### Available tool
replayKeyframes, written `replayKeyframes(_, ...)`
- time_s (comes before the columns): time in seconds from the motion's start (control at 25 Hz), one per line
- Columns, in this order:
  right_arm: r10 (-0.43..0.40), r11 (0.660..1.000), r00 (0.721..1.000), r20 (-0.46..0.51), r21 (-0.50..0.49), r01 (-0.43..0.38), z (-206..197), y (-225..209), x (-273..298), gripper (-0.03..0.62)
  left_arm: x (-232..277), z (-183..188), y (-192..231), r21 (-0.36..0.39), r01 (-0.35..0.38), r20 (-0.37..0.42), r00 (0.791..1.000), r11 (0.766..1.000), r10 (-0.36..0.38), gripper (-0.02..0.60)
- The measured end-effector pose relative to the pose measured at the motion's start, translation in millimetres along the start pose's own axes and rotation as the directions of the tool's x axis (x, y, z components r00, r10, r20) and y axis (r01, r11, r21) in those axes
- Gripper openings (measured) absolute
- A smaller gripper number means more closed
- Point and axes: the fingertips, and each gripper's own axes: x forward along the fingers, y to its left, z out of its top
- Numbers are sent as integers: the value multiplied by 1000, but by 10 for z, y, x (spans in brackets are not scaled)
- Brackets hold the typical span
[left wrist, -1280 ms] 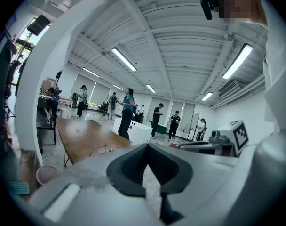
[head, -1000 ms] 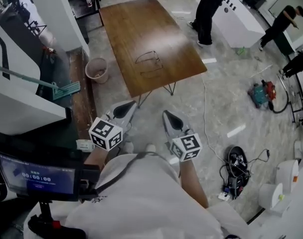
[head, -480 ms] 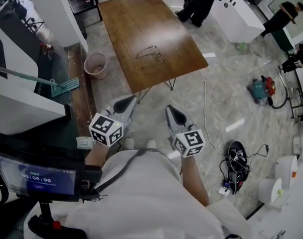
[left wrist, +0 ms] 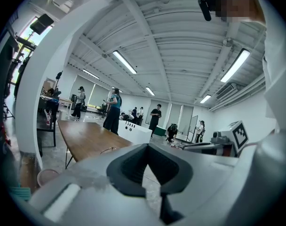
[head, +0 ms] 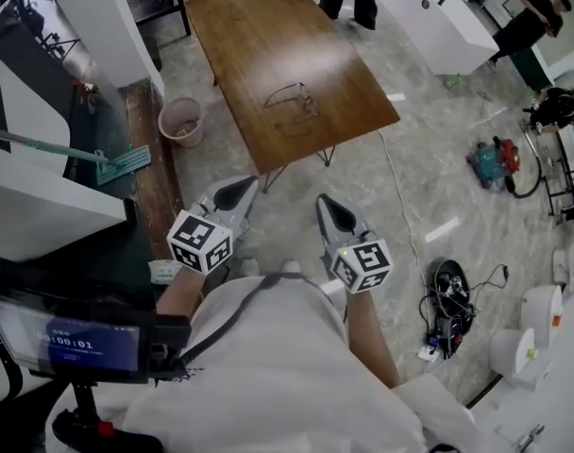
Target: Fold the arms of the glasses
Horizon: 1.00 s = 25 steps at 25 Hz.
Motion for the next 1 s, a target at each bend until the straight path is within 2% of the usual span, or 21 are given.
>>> replayKeyframes(0.2, -6, 1000, 1000, 1, 16, 6, -105, 114, -129, 8, -104, -67, -61, 3, 0, -7, 1000, 1000, 0, 3)
replayKeyframes(0.44, -18, 1000, 1000, -14, 13, 18, -157, 187, -61, 8, -206, -120, 63, -20, 8, -10, 1000, 1000, -8, 3)
replayKeyframes(0.68, -20, 1000, 1000, -20, 19, 21, -191, 79, 62, 8, -122, -173, 142, -23, 2, -11, 1000, 1000, -3, 5)
replayKeyframes(1.0, 26, 1000, 999, -20, 15, -26, -136, -170, 334, 8, 173, -87, 294, 0, -32, -17, 999, 999, 32, 5)
